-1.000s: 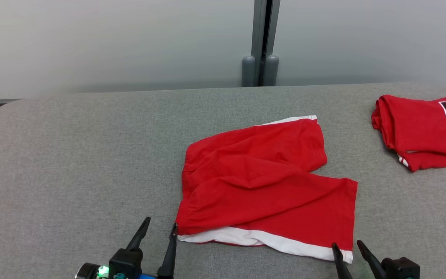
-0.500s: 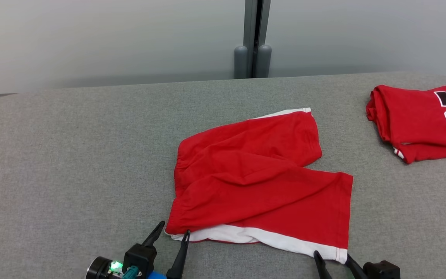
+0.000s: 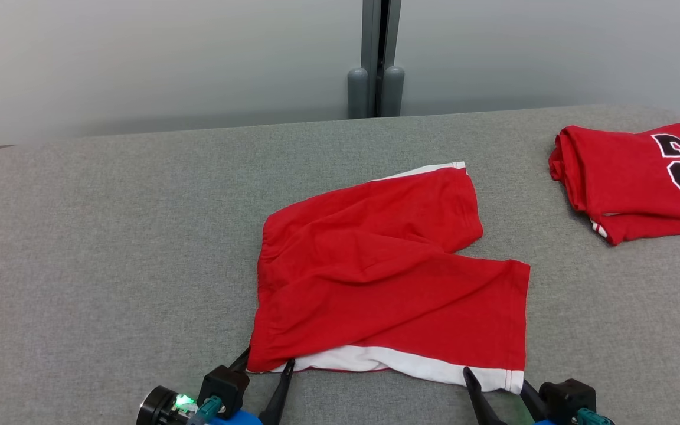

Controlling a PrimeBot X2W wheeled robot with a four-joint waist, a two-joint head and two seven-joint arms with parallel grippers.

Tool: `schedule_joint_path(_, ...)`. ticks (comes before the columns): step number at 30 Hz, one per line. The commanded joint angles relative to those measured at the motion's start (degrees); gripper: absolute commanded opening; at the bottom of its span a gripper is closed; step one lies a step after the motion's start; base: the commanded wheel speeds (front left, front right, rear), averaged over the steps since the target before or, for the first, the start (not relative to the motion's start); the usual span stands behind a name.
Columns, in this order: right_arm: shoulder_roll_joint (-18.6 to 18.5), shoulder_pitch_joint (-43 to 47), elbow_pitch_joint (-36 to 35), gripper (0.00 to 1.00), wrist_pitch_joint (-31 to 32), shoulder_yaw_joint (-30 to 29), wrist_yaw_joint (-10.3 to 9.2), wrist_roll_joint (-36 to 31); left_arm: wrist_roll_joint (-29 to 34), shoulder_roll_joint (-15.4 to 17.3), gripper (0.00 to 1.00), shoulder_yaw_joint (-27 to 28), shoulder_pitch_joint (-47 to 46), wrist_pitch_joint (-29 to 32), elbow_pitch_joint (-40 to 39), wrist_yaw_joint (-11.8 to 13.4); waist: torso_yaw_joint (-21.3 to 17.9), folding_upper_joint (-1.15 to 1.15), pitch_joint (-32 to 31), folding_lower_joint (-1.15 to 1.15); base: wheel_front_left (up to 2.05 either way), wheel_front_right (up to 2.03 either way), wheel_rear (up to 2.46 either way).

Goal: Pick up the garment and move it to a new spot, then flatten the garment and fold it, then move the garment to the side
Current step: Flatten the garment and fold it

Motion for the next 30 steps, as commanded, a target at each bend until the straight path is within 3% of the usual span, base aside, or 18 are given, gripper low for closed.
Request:
schedule_joint_path(1,-0.35,-0.97,0.49,1.00,-0.18,0.65,0.00,0.84,-0.82,0.27,1.00,-0.84,-1.08,-0.15,0.86,-0.07,-0.10,0.00,0.03,0.00,0.00,0.00,0.00)
schedule_joint_path(2,-0.45,-1.26,0.82,0.91,-0.18,1.20,0.00,1.29,-1.58,0.25,1.00,-1.38,-1.24,-0.15,1.59,-0.07,-0.13,0.00,0.07,0.00,0.00,0.00,0.00)
schedule_joint_path(3,-0.61,-1.62,1.06,0.26,-0.18,1.53,0.00,1.72,-2.31,0.26,0.48,-1.91,-1.53,-0.14,2.16,-0.07,-0.14,0.00,0.07,0.00,0.00,0.00,0.00)
schedule_joint_path(4,-0.76,-1.92,1.17,0.00,-0.19,1.94,0.00,2.16,-2.88,0.30,0.23,-2.55,-1.86,-0.13,2.73,-0.07,-0.13,0.00,0.06,0.00,0.00,0.00,0.00)
schedule_joint_path(5,-0.86,-2.08,1.25,0.00,-0.18,2.32,0.00,2.58,-3.64,0.25,0.00,-3.29,-1.95,-0.13,3.19,-0.08,-0.10,0.00,0.01,0.00,0.00,0.00,0.00)
schedule_joint_path(12,-1.70,-1.51,-1.65,0.00,-0.19,3.74,0.00,3.23,-7.74,0.90,0.00,-4.34,-2.39,-0.14,0.82,-0.06,0.35,0.00,-0.89,0.00,0.00,0.00,0.00)
schedule_joint_path(19,-4.07,-1.22,-10.14,0.00,-0.18,2.58,0.00,2.29,-11.07,3.61,0.00,-5.26,-0.42,-0.16,-9.31,-0.07,1.04,0.00,-2.33,0.00,0.00,0.00,0.00)
schedule_joint_path(30,-10.36,-15.27,-18.48,0.00,-0.15,2.75,0.00,2.84,-17.54,9.54,0.00,-5.28,-9.75,3.34,-23.35,-0.07,2.18,0.00,-1.07,0.00,0.00,0.00,0.00)
